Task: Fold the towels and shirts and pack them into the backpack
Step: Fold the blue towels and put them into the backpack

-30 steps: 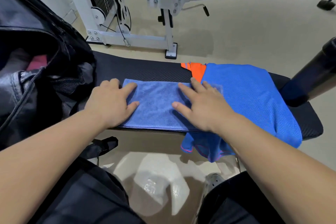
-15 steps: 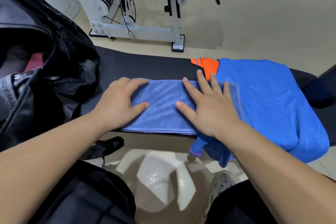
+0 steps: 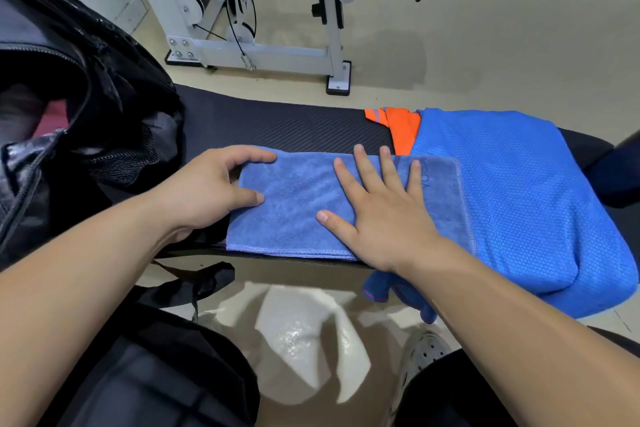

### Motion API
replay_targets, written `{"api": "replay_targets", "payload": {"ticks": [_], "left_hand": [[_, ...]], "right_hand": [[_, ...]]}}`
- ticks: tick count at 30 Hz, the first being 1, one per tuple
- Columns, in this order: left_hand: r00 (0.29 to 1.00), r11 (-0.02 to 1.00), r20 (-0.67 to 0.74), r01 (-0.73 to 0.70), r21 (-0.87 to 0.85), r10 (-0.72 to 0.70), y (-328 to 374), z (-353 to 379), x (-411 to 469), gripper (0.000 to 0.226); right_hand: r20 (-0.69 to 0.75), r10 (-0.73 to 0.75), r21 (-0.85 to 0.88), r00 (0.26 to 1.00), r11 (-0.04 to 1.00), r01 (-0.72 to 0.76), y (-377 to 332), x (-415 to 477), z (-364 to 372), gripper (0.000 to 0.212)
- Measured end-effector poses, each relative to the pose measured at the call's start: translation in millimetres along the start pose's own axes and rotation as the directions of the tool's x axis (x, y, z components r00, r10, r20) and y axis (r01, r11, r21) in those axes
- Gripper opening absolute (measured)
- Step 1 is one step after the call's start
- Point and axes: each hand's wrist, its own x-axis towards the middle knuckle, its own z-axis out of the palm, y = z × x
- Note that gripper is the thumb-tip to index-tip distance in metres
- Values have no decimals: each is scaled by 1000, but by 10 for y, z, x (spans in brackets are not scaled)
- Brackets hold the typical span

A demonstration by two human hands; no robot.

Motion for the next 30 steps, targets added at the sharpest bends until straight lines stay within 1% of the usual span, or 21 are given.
{"api": "replay_targets", "payload": {"ticks": [3,7,10,12,14,16,18,20,21,23,25,27,28,30], "left_hand": [[1000,985,-3,-6,-173,6,12,-4,-28,65],[999,963,-8,-38,-266,38,74,21,-127,69],[997,942,-4,-74,-329,77,157,42,-227,75],[996,928,-9,-91,-361,94,261,39,-285,79],[994,927,-8,-106,-361,111,406,56,-335,80],[992,928,2,-115,-353,124,580,132,-371,80],[993,947,7,-111,-301,119,743,272,-353,82],[994,972,-1,-105,-209,108,906,456,-285,86],[994,979,-6,-109,-172,110,989,560,-245,85],[991,986,4,-135,-99,136,1166,790,-198,74],[988,989,47,-145,-23,146,1315,1038,-152,63],[983,982,64,-177,66,173,1400,1297,-68,49],[982,978,66,-183,100,177,1423,1420,-25,49],[985,977,62,-169,127,162,1426,1610,49,63]], "right_hand": [[29,0,-6,1000,1000,0,6,31,26,87],[37,2,-18,999,1000,-1,6,40,28,88],[44,-12,9,999,1000,12,9,21,13,86],[29,-41,105,999,994,38,63,3,-70,85],[-52,-50,232,997,971,61,181,-45,-214,86],[-137,-15,335,990,940,61,370,-113,-349,83],[-156,41,405,987,914,26,597,-199,-433,72],[-180,80,452,980,892,11,808,-288,-474,65],[-183,96,470,978,883,1,896,-326,-489,59],[-169,131,501,977,865,-29,1055,-378,-485,38],[-154,139,526,978,850,-38,1149,-427,-483,23],[-108,119,557,987,830,-39,1190,-475,-491,20],[-82,105,573,991,819,-39,1205,-489,-489,23],[-30,82,595,996,803,-48,1236,-493,-513,30]]}}
